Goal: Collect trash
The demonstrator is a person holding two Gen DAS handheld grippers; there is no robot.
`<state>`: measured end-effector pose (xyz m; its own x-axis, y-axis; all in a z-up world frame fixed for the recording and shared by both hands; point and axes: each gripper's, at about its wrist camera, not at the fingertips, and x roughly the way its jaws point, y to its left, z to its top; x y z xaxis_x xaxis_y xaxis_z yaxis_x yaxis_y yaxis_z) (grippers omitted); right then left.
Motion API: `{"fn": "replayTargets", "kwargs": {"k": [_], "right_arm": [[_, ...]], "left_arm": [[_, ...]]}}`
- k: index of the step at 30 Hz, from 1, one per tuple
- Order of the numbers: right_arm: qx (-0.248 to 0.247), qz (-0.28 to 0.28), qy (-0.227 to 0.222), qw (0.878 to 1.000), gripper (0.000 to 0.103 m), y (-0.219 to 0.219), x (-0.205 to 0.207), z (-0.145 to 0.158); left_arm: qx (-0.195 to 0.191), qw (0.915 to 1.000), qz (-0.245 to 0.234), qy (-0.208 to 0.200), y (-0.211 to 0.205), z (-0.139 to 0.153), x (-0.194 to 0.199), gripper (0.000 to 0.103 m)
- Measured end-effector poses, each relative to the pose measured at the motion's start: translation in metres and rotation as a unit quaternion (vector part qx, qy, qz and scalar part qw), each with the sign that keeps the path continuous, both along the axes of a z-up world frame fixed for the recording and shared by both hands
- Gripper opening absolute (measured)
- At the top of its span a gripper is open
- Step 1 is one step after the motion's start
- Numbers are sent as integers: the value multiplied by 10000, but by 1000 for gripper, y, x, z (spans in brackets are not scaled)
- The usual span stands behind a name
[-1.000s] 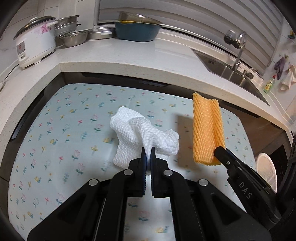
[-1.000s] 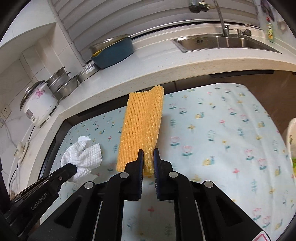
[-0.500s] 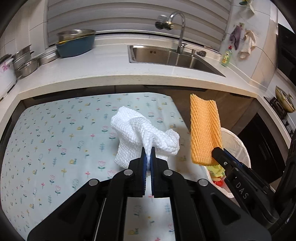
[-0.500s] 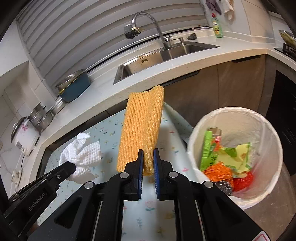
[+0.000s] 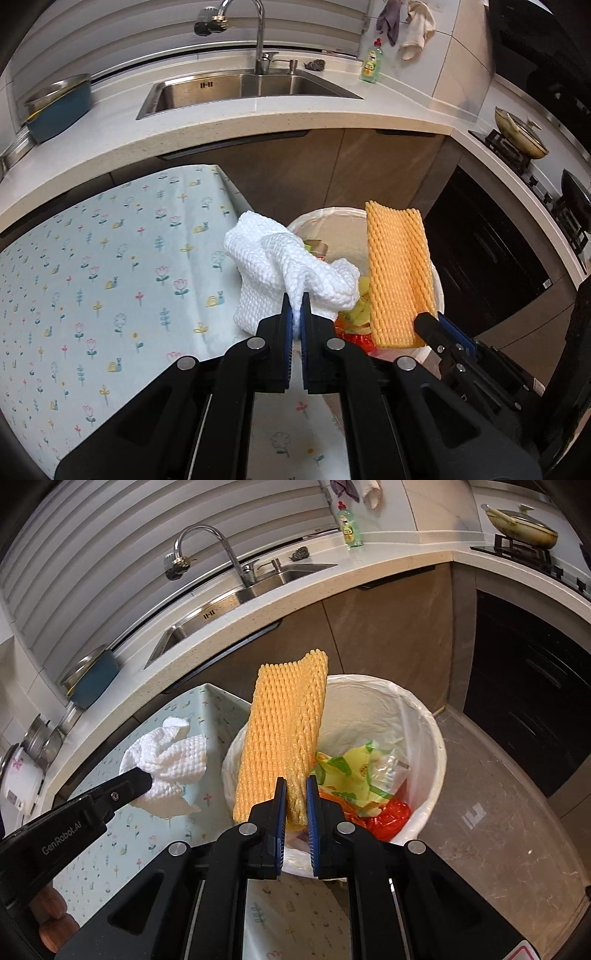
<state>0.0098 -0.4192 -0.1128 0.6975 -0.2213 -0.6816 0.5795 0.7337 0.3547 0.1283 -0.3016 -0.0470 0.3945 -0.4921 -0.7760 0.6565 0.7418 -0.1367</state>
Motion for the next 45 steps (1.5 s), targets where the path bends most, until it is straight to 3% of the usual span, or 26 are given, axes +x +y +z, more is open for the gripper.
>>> {"fn": "replayTargets", "kwargs": {"k": [7, 8, 10, 12, 19, 22, 28, 32, 39, 42, 45], "right_arm": [[42, -180, 91, 9998, 10, -17, -11, -11], [38, -188, 101, 9998, 10, -19, -11, -11], [32, -201, 115, 9997, 10, -20, -10, -12], [34, -191, 125, 9997, 11, -22, -7, -14], [-44, -135, 121, 9998, 16, -21, 3, -13], [-55, -120, 133, 9998, 24, -20, 5, -12], [-129, -12, 59, 9999, 30, -7, 1, -3], [-300, 58, 41, 9995, 45, 7, -5, 8], [-557, 232, 123, 9981, 55, 27, -16, 19], [-673, 311, 174, 9971, 60, 37, -22, 23], [-783, 367, 215, 9960, 66, 45, -28, 27]], "left_arm": [[-29, 9997, -218, 87, -29, -7, 1, 7], [-2, 9998, -189, 58, -30, -8, 2, 11], [-47, 9999, -94, 53, -29, -7, 6, 28], [-89, 10000, 0, 40, -26, -7, 8, 32], [-87, 9996, 274, -19, -9, -6, 14, 35], [-30, 9992, 376, -143, -2, -4, 12, 40], [62, 9981, 490, -356, 12, 2, 4, 42], [171, 9970, 572, -498, 23, 4, -3, 43], [298, 9954, 719, -564, 45, 4, -18, 45], [326, 9941, 790, -671, 54, 6, -25, 57], [361, 9930, 825, -770, 62, 10, -34, 61]]}}
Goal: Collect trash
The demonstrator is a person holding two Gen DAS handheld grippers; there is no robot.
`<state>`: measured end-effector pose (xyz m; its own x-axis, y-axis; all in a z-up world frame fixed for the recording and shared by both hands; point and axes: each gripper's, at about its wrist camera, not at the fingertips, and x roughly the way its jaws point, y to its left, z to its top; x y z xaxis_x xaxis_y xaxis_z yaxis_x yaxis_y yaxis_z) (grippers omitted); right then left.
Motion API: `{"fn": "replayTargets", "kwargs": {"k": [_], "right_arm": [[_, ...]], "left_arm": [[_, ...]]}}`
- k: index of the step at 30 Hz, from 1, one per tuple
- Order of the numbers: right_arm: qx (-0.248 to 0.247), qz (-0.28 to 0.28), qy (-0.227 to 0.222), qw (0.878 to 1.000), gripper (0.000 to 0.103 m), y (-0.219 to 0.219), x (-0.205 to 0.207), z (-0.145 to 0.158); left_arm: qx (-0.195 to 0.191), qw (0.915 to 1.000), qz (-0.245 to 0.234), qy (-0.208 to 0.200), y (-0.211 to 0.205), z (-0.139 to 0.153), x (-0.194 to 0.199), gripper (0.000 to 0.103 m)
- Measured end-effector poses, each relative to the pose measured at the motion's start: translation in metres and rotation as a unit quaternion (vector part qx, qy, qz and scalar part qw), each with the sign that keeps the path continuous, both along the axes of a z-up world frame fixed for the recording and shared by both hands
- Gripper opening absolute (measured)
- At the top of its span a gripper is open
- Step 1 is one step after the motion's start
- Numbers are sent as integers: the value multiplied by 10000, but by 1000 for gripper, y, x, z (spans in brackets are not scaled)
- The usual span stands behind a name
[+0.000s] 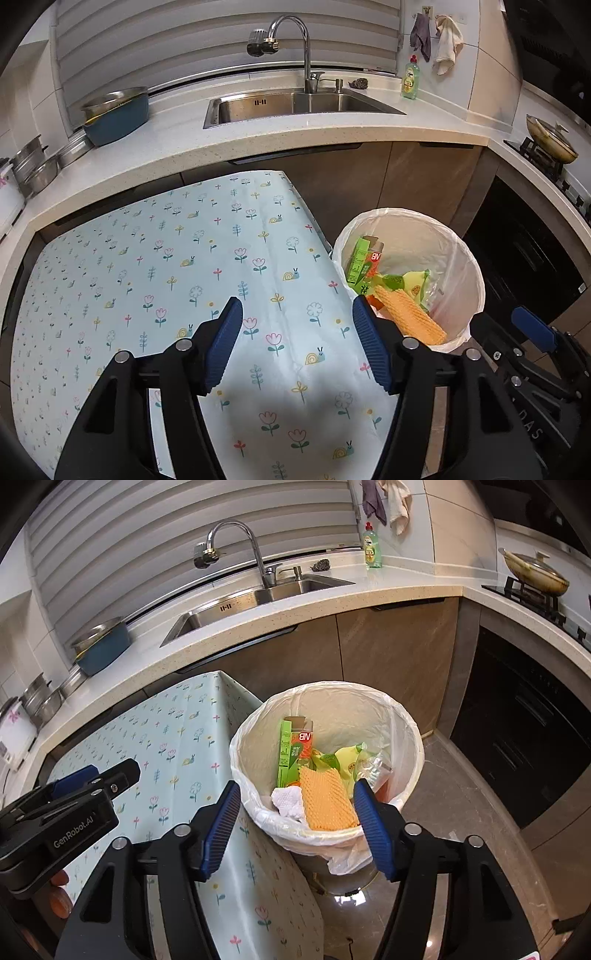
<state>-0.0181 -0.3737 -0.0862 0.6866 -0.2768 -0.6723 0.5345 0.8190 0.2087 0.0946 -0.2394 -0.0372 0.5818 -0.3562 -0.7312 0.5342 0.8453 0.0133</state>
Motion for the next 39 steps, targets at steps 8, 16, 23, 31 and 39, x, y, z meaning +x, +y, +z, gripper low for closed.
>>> {"fn": "replayTargets", "kwargs": {"k": [8, 16, 23, 31, 39], "right_arm": [[-318, 78, 195, 9993, 84, 21, -17, 4], [-395, 201, 434, 9981, 93, 35, -27, 1], [-566, 266, 432, 9971, 96, 43, -33, 4], [-580, 357, 466, 9966, 96, 50, -38, 1], [-550, 444, 527, 9961, 96, 56, -40, -5]], "left_arm": [[120, 9996, 160, -202, 26, 2, -22, 78], [178, 9990, 337, -218, 43, -1, -32, 80], [188, 9989, 398, -181, 52, -3, -43, 84], [239, 9984, 476, -203, 57, -5, -52, 88], [341, 9981, 485, -169, 59, -11, -56, 88]]}}
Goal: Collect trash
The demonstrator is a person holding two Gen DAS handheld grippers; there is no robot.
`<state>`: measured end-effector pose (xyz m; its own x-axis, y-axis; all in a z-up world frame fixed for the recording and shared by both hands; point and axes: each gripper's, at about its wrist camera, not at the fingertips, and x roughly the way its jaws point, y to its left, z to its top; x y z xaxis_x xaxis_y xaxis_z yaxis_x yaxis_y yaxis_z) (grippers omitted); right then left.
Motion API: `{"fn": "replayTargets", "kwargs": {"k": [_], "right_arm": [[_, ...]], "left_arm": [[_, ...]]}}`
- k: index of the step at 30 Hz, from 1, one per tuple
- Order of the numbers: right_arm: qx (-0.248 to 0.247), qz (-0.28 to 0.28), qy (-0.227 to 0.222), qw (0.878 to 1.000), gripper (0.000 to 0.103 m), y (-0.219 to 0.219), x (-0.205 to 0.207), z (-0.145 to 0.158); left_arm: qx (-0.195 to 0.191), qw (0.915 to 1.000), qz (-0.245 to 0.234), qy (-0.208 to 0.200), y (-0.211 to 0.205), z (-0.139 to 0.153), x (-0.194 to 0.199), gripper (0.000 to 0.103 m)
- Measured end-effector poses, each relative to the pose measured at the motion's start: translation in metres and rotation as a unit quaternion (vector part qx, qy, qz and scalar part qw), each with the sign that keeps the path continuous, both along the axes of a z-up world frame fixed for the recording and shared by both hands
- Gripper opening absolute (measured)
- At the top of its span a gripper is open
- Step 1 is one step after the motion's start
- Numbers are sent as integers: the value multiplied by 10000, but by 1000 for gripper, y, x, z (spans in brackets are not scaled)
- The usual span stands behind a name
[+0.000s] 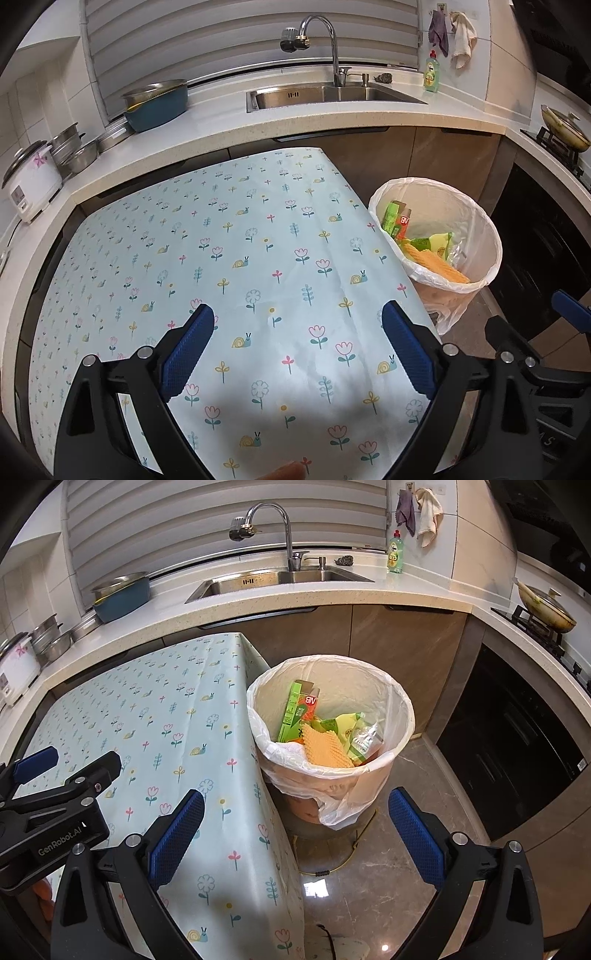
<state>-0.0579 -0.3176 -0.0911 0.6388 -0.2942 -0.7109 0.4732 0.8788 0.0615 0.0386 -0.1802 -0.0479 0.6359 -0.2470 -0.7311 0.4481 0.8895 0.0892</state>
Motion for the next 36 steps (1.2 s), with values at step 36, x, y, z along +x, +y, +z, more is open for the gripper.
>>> {"fn": "replayTargets", "kwargs": {"k": [36], "right_arm": [[8, 76, -26, 10000, 96, 2, 2, 0]], "left_arm": [[80, 9996, 257, 27, 5, -2, 1, 88]]}}
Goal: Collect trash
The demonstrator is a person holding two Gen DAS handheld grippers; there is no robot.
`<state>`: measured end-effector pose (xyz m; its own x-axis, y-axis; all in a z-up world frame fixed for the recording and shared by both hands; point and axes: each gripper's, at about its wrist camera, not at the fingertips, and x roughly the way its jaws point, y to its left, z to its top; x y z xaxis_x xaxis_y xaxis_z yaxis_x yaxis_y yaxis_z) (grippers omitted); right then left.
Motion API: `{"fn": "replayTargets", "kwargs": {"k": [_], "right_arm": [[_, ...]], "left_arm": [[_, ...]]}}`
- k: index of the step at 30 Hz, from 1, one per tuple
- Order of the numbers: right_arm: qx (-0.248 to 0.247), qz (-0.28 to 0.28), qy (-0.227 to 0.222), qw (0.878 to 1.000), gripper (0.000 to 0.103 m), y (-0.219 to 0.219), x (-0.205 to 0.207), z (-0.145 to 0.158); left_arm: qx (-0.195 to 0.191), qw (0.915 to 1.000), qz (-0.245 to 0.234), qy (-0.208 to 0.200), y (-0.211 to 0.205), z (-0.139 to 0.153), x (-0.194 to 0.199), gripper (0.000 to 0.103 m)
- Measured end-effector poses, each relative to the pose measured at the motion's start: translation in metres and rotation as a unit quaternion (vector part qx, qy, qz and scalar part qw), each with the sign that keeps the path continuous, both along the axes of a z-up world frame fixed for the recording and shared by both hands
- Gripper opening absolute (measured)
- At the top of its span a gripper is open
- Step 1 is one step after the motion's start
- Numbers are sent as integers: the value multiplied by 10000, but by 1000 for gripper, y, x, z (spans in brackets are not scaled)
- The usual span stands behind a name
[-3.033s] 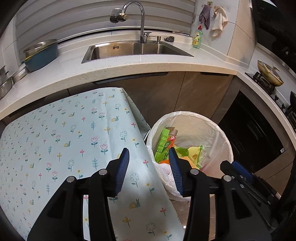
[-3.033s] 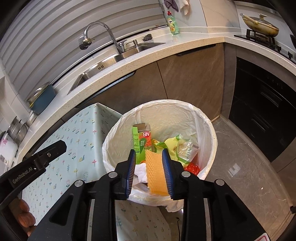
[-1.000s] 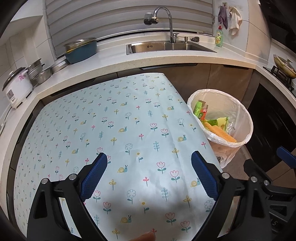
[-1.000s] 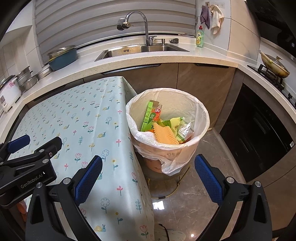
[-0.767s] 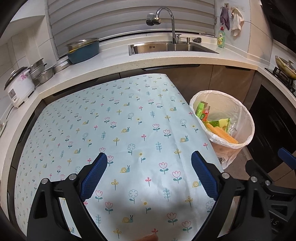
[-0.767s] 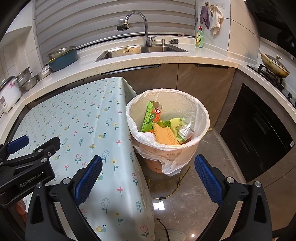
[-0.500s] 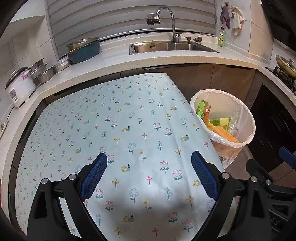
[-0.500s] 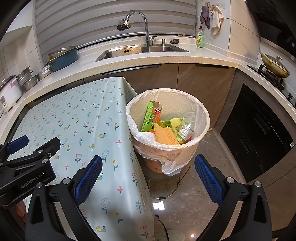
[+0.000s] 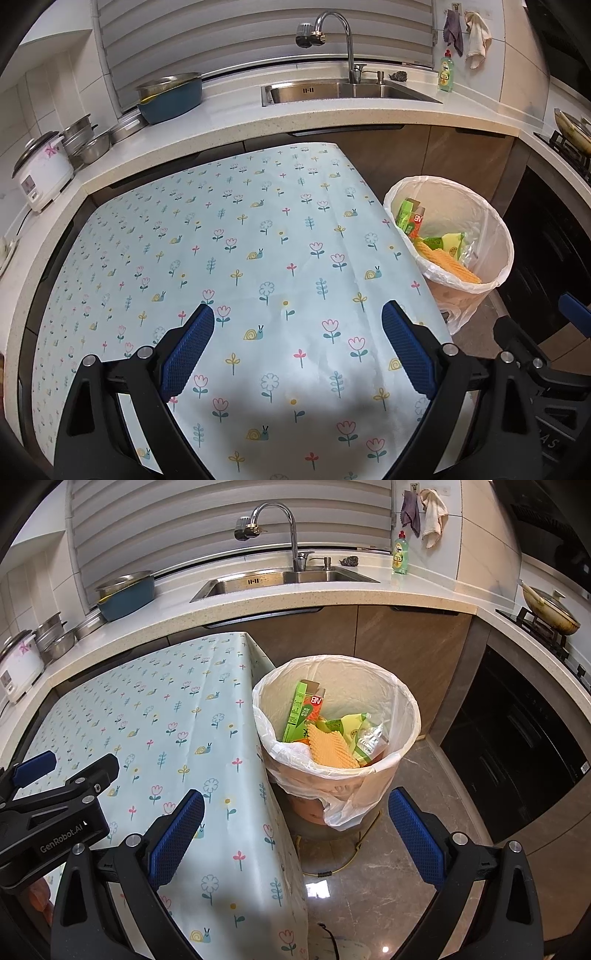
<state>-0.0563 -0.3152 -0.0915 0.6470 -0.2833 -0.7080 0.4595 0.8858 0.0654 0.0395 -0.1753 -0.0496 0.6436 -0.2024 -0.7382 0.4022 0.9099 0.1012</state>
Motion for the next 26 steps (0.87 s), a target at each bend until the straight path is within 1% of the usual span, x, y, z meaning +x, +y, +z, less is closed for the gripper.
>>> {"fn": "replayTargets", "kwargs": {"k": [8, 26], "right_arm": [[3, 6, -20, 10000, 96, -1, 0, -1], [-23, 28, -88, 10000, 96, 2, 5, 0]], "left_arm": [[-46, 10000, -4, -18, 0, 2, -1, 88], [-88, 9997, -14, -214, 1, 6, -3, 88]]}}
